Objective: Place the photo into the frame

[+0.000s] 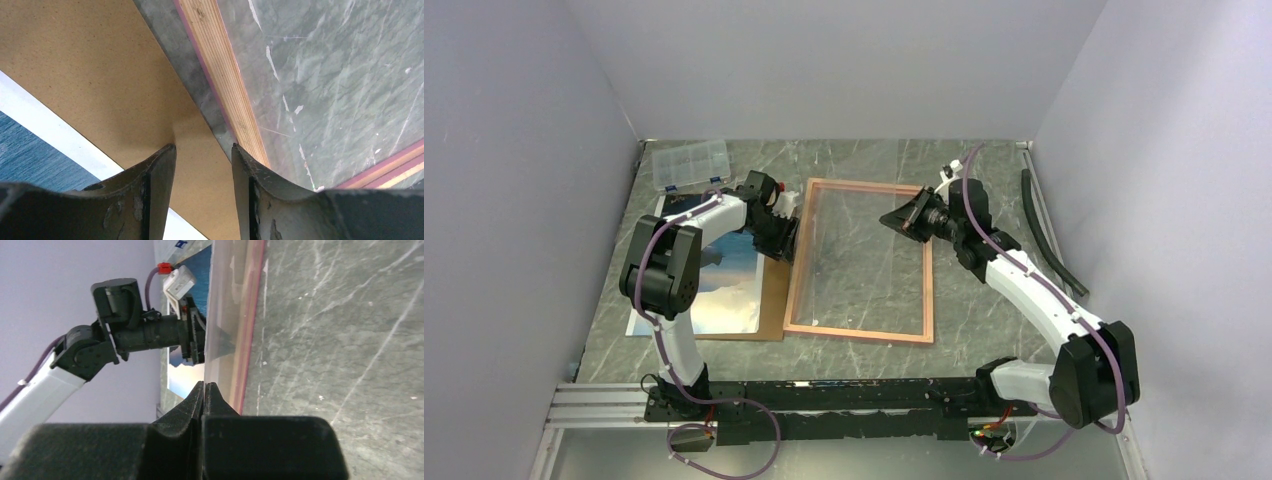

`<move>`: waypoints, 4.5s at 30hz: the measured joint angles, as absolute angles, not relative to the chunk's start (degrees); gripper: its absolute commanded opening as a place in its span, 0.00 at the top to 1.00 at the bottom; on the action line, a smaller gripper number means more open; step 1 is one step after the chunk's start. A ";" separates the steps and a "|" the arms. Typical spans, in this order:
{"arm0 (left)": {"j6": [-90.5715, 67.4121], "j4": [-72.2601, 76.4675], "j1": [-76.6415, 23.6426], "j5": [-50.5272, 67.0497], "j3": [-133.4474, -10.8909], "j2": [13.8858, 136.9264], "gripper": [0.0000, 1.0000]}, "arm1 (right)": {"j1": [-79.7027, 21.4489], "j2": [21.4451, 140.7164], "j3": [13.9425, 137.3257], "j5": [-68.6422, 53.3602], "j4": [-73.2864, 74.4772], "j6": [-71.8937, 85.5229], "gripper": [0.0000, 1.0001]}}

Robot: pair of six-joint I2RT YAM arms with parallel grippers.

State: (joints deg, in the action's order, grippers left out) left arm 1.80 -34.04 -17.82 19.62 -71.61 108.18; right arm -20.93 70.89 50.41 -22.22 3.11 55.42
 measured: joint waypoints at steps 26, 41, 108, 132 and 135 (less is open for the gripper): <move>1.91 -33.95 -17.76 19.46 -71.59 108.14 0.53 | -20.05 71.13 47.88 -10.92 11.40 42.52 0.98; 1.91 -33.93 -17.76 19.46 -71.59 108.16 0.54 | -20.10 74.89 46.96 -8.97 14.41 40.45 0.31; 1.93 -34.52 -17.82 19.20 -72.05 108.25 0.57 | -24.60 84.64 50.65 8.29 19.03 33.61 0.19; 1.89 -34.83 -17.91 19.03 -72.27 108.25 0.57 | -26.02 83.29 45.25 7.40 18.11 36.34 0.19; 1.89 -34.94 -17.96 18.92 -72.36 108.25 0.57 | -25.98 83.61 45.25 7.42 17.21 36.40 0.19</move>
State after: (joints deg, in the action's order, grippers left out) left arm 1.89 -34.94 -17.96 18.92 -72.36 108.25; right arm -25.98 83.61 45.25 7.42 17.21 36.40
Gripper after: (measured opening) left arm 0.433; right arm 0.811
